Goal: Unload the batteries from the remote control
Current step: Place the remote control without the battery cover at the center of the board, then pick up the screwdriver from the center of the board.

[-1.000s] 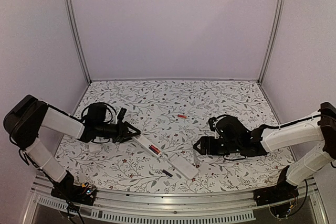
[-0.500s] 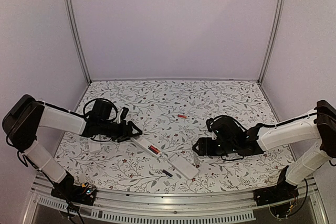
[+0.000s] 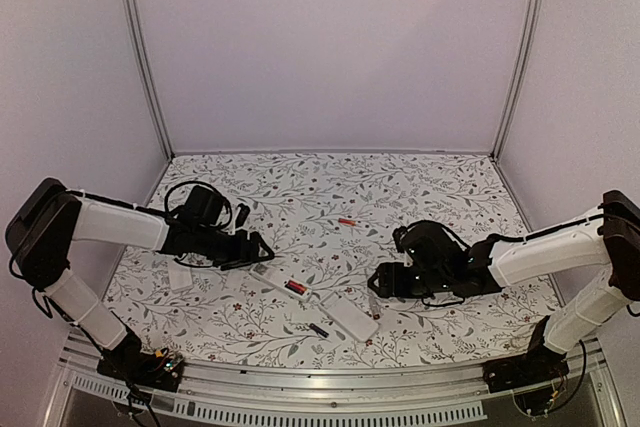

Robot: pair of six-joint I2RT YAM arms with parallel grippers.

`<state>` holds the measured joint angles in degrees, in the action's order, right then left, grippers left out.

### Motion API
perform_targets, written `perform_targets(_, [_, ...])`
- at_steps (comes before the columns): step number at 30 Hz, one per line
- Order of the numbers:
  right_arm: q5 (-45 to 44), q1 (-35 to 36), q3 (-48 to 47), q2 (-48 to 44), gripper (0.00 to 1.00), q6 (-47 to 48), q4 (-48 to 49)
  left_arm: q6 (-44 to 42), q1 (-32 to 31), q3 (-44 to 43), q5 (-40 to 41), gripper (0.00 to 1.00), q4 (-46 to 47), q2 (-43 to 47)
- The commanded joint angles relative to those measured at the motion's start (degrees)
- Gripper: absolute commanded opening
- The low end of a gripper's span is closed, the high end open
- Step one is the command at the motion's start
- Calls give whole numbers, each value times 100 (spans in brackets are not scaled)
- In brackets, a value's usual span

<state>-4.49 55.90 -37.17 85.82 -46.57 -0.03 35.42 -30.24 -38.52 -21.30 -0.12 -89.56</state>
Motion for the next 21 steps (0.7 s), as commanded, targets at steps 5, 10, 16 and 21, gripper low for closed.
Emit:
perform_targets(5, [-225, 121, -248, 140, 72, -56, -404, -443, 33, -569, 665, 82, -871, 486])
perform_targets(10, [-319, 235, -416, 203, 70, -92, -737, -1038, 593, -1328, 645, 84, -1416, 1021])
perform_targets(16, [-333, 319, -718, 438, 66, -248, -1182, -1646, 1321, -2096, 919, 85, -1550, 1715])
perform_targets(21, [-415, 440, -1259, 793, 57, -415, -1874, -1810, 1490, -1535, 1244, 86, -750, 2542])
